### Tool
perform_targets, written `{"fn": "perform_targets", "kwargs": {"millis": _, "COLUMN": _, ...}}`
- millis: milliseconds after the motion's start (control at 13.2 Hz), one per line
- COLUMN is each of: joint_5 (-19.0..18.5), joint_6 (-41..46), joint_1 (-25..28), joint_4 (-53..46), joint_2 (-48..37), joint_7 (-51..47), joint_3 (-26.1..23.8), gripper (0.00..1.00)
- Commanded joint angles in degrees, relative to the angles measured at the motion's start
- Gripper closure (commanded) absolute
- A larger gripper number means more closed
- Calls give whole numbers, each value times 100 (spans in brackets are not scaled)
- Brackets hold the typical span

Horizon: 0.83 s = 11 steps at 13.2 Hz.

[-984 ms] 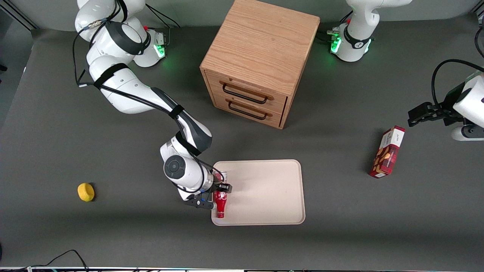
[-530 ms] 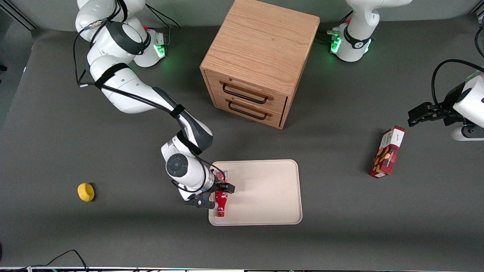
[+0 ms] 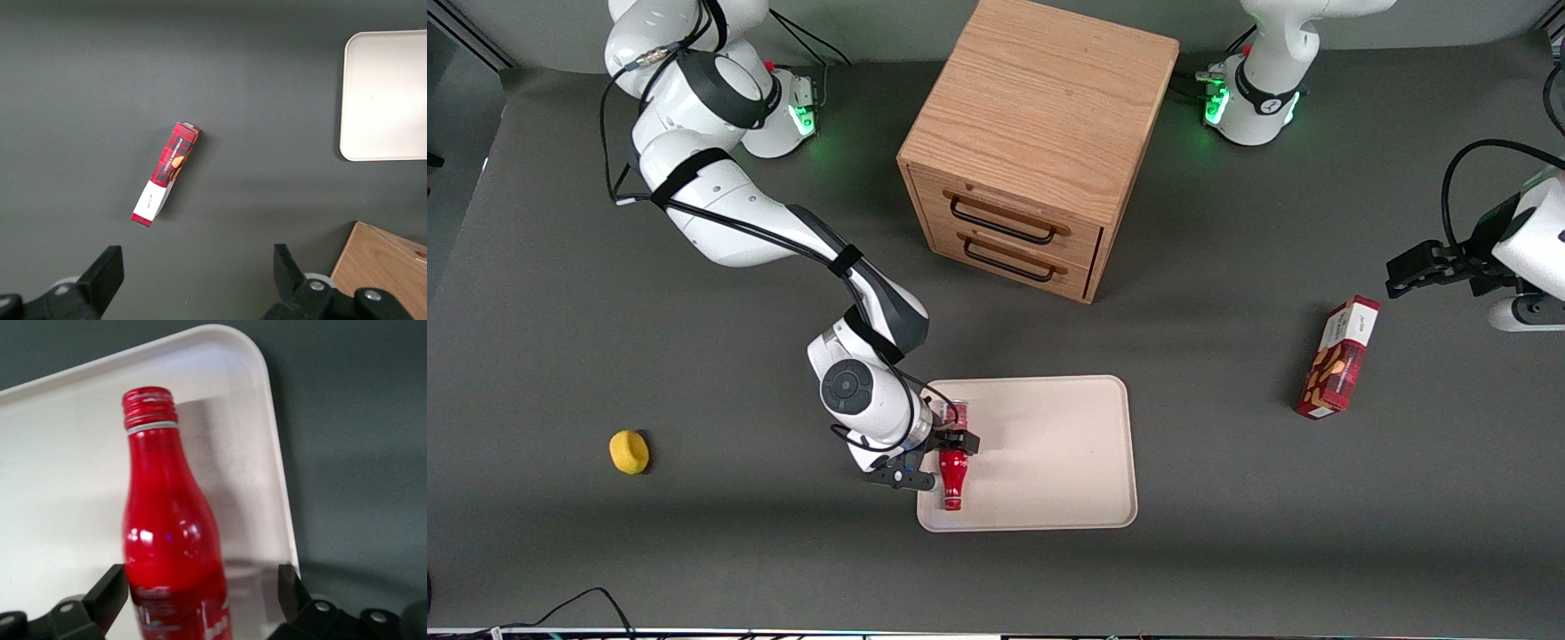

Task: Place coke bottle on tray
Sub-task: 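Open the right gripper and withdraw it up and away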

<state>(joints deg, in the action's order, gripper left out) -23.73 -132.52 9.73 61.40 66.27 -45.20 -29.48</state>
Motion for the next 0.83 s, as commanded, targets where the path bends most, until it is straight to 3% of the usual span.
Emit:
{"fn": "perform_targets", "kwargs": {"millis": 0, "joint_5": -176, "joint_6": 86, "joint_1": 46, "joint_4": -163, "joint_2": 10, "joint_7": 29, "joint_3": 21, "gripper": 0}}
{"fn": "perform_targets", "kwargs": {"millis": 757, "joint_5": -149, "joint_6": 1173, "joint_1": -15, "joint_4": -163, "joint_2": -1017, "joint_7": 73, "joint_3": -259, "gripper": 0}}
